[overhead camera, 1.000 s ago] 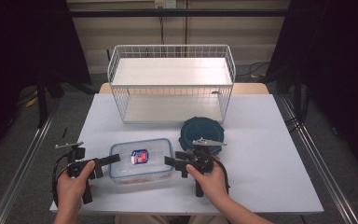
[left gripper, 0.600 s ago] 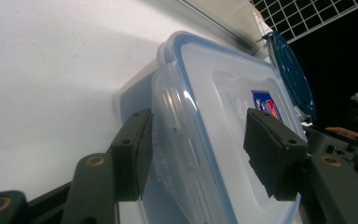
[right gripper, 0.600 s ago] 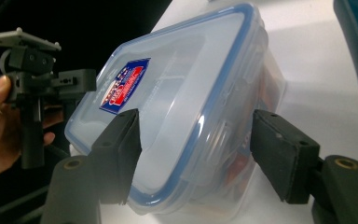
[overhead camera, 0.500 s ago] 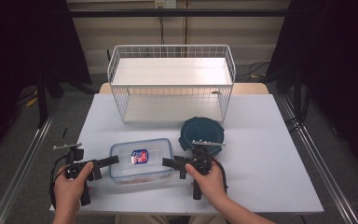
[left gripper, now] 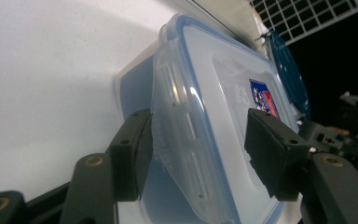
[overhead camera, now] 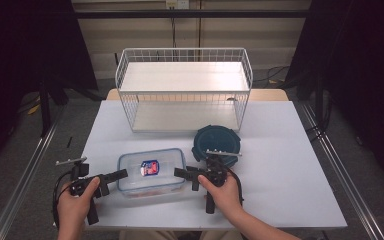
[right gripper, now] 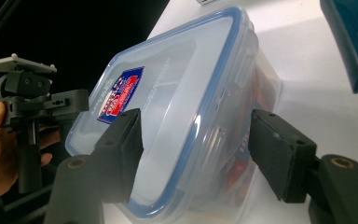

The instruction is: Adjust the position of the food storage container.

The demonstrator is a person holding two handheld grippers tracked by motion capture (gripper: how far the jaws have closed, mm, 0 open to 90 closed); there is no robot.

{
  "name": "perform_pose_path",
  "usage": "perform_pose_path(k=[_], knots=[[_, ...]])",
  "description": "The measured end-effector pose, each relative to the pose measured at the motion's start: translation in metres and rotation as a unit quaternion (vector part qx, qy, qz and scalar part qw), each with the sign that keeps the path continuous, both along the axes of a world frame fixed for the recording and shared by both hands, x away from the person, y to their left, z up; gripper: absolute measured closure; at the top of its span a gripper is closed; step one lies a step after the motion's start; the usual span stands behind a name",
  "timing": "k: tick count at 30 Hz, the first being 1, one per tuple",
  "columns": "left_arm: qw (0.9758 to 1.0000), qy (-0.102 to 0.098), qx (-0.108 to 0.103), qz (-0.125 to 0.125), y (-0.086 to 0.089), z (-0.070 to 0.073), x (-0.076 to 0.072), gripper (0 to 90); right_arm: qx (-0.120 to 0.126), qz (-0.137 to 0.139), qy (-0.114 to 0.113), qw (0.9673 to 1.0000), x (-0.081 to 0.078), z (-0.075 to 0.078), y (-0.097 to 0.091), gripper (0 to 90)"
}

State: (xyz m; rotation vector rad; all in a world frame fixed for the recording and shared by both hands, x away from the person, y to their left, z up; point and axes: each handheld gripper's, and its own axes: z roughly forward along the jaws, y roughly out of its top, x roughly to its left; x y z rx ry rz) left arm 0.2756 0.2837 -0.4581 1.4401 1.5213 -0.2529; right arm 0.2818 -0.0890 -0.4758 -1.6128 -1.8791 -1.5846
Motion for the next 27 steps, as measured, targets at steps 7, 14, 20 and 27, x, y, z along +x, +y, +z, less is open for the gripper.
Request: perform_pose_path(k=[7, 14, 20, 27], knots=[[0.9995, 0.021, -0.013, 0.02, -0.0016, 0.0001, 0.0002, 43.1, 0.007, -0.01, 0.006, 0.9999, -0.0009, -0.0009, 0.0, 37.0], [0.9991, 0.024, -0.016, 0.032, -0.0027, 0.0008, -0.0015, 44.1, 0.018, -0.031, 0.008, 0.9993, -0.0041, -0.0029, 0.0014, 38.2], [0.9987, 0.015, -0.028, 0.04, -0.0017, 0.0049, -0.0014, 47.7, 0.036, -0.047, 0.018, 0.9981, -0.0076, -0.0039, 0.0027, 39.4], [0.9983, 0.002, -0.03, 0.05, 0.0017, 0.0074, -0.002, 49.7, 0.042, -0.057, 0.01, 0.9975, -0.0093, 0.0001, 0.0028, 46.1]])
